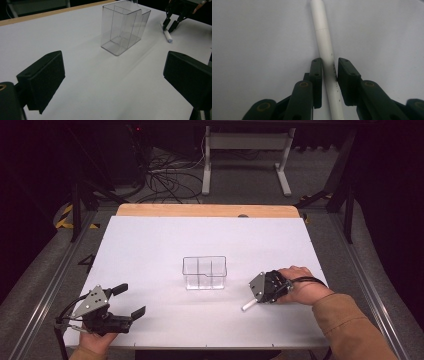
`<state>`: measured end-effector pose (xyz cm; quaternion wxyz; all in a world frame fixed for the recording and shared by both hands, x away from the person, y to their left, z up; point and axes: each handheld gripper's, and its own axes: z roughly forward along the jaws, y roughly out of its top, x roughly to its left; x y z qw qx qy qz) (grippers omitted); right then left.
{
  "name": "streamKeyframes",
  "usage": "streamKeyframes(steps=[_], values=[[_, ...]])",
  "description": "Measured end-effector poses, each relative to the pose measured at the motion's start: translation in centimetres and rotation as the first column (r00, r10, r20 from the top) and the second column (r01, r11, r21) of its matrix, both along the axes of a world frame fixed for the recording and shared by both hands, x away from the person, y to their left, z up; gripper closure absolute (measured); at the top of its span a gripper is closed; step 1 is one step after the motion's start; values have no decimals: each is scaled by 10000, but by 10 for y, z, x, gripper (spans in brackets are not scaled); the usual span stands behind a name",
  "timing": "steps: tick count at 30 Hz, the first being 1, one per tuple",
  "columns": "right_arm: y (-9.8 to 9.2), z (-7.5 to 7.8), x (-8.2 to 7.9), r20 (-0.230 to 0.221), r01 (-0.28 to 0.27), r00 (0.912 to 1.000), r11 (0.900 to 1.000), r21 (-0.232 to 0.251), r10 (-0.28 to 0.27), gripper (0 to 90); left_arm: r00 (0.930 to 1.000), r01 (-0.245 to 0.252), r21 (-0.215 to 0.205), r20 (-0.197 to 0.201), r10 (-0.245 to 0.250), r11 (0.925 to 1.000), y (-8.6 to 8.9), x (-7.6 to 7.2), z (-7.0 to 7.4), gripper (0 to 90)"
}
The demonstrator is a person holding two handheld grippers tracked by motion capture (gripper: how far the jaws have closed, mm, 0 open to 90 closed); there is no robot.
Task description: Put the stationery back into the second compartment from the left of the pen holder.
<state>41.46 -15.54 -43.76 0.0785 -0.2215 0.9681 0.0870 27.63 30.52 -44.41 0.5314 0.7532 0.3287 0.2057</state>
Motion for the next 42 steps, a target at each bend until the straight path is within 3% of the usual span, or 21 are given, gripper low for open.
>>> streamKeyframes(steps=[7,21,26,31,36,42], values=[[2,-4,0,10,-73,10000,9996,-275,73,764,10000,5,0,-3,-5,10000,0,0,0,46],[2,-1,-3,58,-173,9998,9995,-245,174,786,10000,7,-9,-23,-7,10000,0,0,0,46],[0,11,-5,158,-147,9998,9991,387,141,786,10000,-10,-26,-13,10,10000,0,0,0,46],[-4,25,-7,223,4,9997,9927,1204,-31,786,10000,-11,-5,1,11,10000,0,0,0,46],[-8,40,-9,116,120,9998,9736,2278,-150,786,10000,-24,-3,31,24,10000,0,0,0,46],[-10,54,-11,22,329,9994,9471,3194,-355,786,10000,-24,-47,-9,24,10000,0,0,0,46]])
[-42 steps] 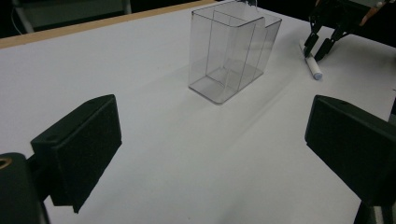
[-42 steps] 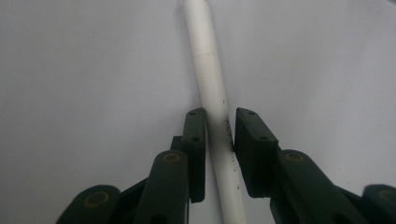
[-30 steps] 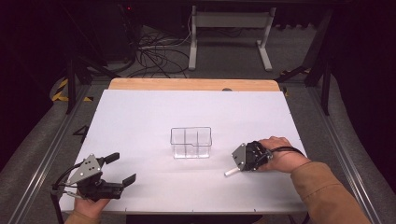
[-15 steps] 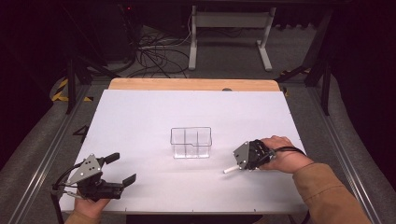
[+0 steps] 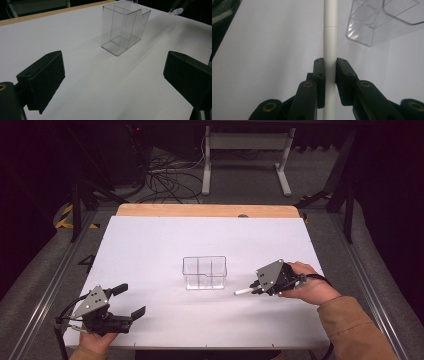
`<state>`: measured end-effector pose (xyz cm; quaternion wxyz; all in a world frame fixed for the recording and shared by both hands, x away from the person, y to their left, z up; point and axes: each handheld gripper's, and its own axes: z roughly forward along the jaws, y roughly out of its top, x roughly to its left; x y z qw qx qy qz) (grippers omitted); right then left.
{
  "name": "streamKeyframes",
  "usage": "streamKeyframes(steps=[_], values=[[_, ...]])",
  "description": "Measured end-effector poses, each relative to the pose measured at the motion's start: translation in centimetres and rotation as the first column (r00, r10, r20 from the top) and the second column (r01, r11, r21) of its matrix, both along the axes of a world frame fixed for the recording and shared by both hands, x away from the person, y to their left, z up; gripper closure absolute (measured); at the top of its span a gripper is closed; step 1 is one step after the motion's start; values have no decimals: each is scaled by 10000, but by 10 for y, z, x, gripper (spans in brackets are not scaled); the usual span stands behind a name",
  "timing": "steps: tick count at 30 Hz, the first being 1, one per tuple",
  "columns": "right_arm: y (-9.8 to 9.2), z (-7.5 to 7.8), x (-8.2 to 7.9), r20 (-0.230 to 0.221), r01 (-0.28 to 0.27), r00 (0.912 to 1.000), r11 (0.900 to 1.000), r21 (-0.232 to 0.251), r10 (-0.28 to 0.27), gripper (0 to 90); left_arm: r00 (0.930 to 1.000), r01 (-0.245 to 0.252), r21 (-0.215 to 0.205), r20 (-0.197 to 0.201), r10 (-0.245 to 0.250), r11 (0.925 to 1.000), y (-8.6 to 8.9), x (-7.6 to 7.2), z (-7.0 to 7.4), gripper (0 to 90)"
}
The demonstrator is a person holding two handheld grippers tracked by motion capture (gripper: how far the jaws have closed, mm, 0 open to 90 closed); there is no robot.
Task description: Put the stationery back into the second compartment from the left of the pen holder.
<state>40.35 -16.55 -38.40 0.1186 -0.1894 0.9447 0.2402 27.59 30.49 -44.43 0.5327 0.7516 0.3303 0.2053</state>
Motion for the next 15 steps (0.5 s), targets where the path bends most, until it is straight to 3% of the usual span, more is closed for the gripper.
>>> streamKeyframes(steps=[4,9,15], values=[[-2,8,-1,53,274,9996,9972,695,-278,786,10000,3,23,21,-3,10000,0,0,0,46],[-5,18,0,-15,664,9978,9856,1554,-670,785,10000,10,55,48,-10,10000,0,0,0,45],[-9,31,0,-271,1324,9912,9561,2615,-1298,785,10000,11,30,57,-12,10000,0,0,0,46]])
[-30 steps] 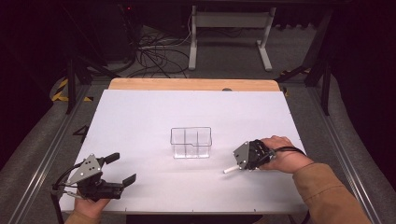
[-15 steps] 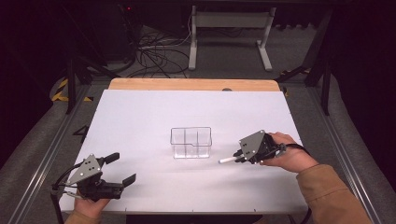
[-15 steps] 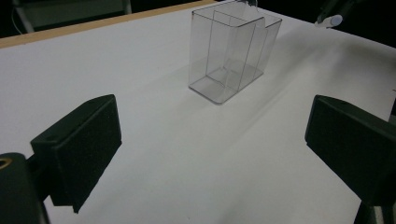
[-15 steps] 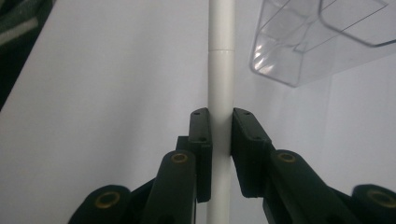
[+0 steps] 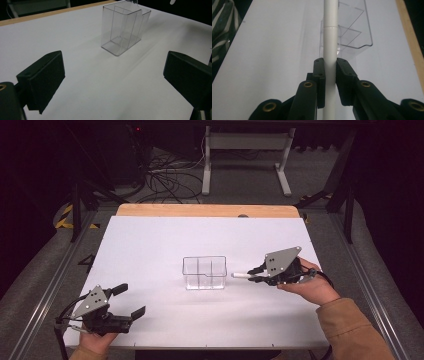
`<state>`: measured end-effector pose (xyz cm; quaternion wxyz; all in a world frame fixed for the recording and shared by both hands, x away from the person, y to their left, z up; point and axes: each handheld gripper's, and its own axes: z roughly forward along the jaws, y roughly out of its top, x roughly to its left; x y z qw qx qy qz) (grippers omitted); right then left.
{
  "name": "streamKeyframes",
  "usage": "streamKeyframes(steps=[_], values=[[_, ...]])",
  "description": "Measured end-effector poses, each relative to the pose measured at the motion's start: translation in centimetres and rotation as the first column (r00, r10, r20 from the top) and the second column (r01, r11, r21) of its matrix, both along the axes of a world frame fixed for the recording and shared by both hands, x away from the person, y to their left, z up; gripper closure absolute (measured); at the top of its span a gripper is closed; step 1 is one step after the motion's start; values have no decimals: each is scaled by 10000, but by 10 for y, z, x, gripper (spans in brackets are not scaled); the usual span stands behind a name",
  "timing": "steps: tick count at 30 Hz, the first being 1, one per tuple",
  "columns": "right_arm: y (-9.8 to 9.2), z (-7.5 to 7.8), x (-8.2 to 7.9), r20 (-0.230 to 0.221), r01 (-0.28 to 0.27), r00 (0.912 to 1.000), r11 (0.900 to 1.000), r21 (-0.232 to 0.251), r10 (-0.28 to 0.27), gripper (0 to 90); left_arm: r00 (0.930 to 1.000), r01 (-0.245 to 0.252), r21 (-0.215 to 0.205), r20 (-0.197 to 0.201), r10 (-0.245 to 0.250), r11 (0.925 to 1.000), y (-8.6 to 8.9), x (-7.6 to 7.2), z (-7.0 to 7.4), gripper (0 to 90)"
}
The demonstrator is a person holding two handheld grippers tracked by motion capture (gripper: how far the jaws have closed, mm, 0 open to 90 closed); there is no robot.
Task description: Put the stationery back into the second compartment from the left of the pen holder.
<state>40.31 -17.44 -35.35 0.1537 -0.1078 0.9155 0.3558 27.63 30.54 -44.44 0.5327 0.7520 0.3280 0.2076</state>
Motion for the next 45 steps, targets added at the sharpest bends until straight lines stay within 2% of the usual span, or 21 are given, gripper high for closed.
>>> streamKeyframes(steps=[4,8,10,14,19,22,26,29,31,37,39,45], values=[[0,6,2,-316,643,9976,9955,702,-622,785,10000,7,-23,-4,-7,10000,0,0,0,46],[3,12,2,-567,1215,9918,9824,1420,-1145,785,10000,6,-53,-2,-6,10000,0,0,0,46],[4,15,2,-847,1506,9869,9724,1782,-1373,785,10000,0,-53,17,0,10000,0,0,0,46],[8,20,0,-838,1834,9822,9542,2364,-1681,785,10000,25,-82,21,-24,10000,0,-1,0,45],[16,21,-1,-1150,2312,9720,9207,3145,-2048,785,10000,33,-79,33,-32,10000,0,0,0,46],[23,21,-1,-1375,2510,9667,9042,3455,-2158,785,10000,39,-104,12,-39,9999,0,0,0,46],[33,21,-2,-1585,2602,9636,8901,3743,-2151,785,10000,25,-114,21,-25,9999,0,-1,0,46],[42,21,-2,-1806,2825,9567,8772,3882,-2282,785,10000,35,-111,20,-35,9999,0,-1,0,46],[47,20,-1,-2022,3009,9502,8666,3982,-2370,785,10000,39,-110,23,-39,9999,0,-1,0,46],[59,14,4,-2681,3659,9251,8199,4403,-2688,784,10000,76,-93,21,-76,9999,0,-1,0,46],[62,12,6,-2929,3846,9160,8073,4476,-2741,785,10000,71,-64,39,-71,10000,0,0,0,46],[71,6,12,-3514,4234,8941,7796,4615,-2776,784,10000,45,-21,51,-45,10000,-1,-1,0,46]])
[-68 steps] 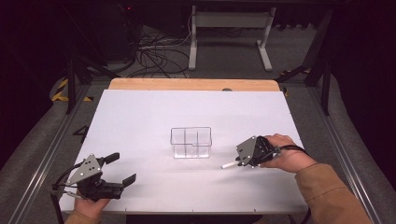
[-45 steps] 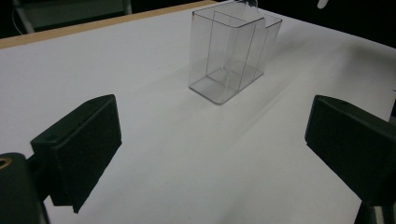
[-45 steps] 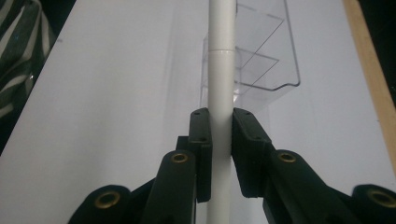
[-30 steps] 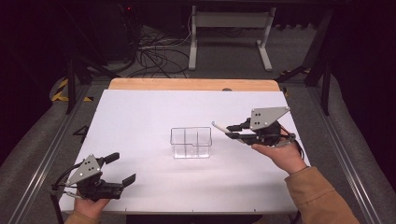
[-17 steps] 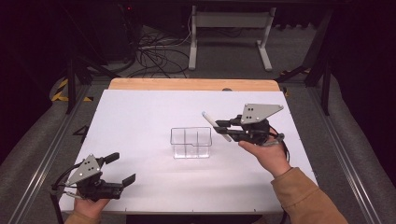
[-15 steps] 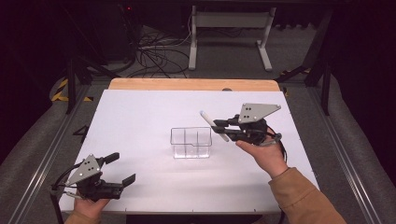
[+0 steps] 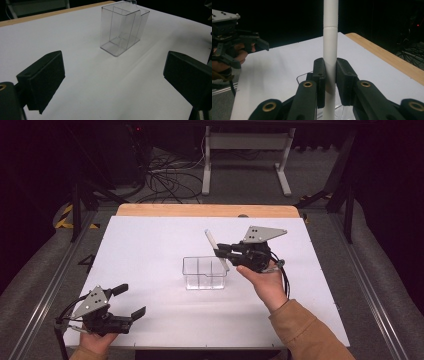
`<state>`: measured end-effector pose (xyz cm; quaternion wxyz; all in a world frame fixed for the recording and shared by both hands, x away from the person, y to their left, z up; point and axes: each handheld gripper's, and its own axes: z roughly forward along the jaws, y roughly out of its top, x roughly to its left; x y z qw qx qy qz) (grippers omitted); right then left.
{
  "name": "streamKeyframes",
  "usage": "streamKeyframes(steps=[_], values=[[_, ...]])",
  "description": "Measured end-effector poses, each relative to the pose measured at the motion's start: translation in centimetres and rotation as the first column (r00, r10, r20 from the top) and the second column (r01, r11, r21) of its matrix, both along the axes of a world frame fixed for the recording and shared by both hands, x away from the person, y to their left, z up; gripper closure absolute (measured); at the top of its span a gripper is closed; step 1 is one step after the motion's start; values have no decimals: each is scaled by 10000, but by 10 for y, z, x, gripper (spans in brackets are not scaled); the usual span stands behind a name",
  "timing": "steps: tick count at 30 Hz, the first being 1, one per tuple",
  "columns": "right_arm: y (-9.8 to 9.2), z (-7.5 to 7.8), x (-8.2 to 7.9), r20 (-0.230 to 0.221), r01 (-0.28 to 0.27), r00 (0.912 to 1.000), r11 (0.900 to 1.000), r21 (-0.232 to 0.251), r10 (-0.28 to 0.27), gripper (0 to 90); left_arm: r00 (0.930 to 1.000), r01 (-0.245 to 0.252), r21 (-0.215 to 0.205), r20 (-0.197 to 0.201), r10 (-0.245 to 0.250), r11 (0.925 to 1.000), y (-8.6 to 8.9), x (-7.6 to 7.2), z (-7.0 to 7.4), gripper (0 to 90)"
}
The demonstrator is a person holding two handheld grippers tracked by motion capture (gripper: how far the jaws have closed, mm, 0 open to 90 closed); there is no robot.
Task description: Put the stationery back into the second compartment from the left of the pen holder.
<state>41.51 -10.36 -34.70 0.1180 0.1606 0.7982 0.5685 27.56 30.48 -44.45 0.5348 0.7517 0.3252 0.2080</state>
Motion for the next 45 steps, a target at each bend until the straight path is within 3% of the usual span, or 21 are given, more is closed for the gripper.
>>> streamKeyframes(steps=[14,20,45], values=[[20,-11,11,-626,640,9963,9952,745,-594,784,10000,30,-37,-72,-30,10000,-1,1,-2,46],[31,-16,13,-815,486,9958,9938,1001,-405,783,10000,66,29,-72,-65,10000,-1,1,-2,46],[48,-41,15,-967,612,9937,9967,541,-557,782,9998,159,4,-81,-159,9999,-2,2,-2,46]])
